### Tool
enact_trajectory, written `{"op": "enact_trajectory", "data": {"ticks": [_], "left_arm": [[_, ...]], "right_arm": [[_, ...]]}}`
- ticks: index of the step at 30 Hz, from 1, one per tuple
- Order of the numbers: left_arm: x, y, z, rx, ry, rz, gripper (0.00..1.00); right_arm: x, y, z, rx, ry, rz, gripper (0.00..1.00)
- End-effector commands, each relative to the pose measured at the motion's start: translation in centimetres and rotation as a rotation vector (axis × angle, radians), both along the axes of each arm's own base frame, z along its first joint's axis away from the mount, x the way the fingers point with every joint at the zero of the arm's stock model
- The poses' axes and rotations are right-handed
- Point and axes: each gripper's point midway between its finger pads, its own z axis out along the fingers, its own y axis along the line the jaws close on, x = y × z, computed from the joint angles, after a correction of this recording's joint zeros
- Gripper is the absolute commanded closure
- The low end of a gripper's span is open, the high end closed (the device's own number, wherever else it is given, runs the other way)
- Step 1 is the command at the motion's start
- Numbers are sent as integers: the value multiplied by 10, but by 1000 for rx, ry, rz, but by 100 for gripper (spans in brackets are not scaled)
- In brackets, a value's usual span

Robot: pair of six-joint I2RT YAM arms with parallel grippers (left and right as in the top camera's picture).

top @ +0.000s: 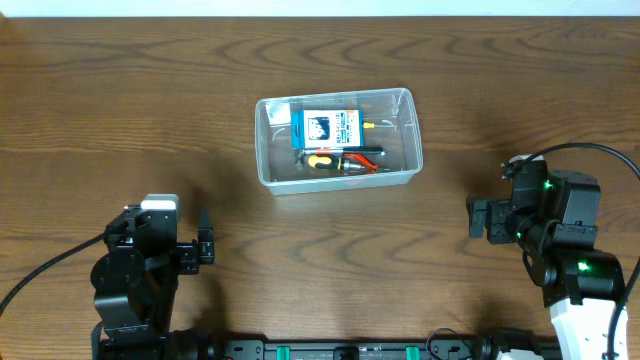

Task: Pack container

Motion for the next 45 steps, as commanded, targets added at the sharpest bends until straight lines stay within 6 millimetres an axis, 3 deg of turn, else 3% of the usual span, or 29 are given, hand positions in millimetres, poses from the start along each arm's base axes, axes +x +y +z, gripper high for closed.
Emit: {"op": "enact_trajectory", "data": {"ticks": [1,8,13,19,22,25,35,45], "left_arm": [[-1,1,0,15,-2,-1,2],[-1,1,0,15,-2,-1,2],[-1,1,0,15,-2,-1,2],[-1,1,0,15,-2,-1,2],[-1,1,0,15,-2,-1,2],[-1,1,0,15,-2,-1,2],[-1,1,0,15,-2,-1,2],[-1,1,0,15,-2,-1,2]], "right_arm": [[0,-1,-2,5,4,-17,1],[0,-2,0,4,-5,-17,1],[-13,-2,28,-36,-117,-17,1],[-40,12,84,-24,-391,34,1],[-53,11,98,-54,-509,37,1],[-49,11,105,-81,-651,48,1],[-14,35,69,-47,-972,134,1],[-14,38,5,-39,-826,152,1]]}}
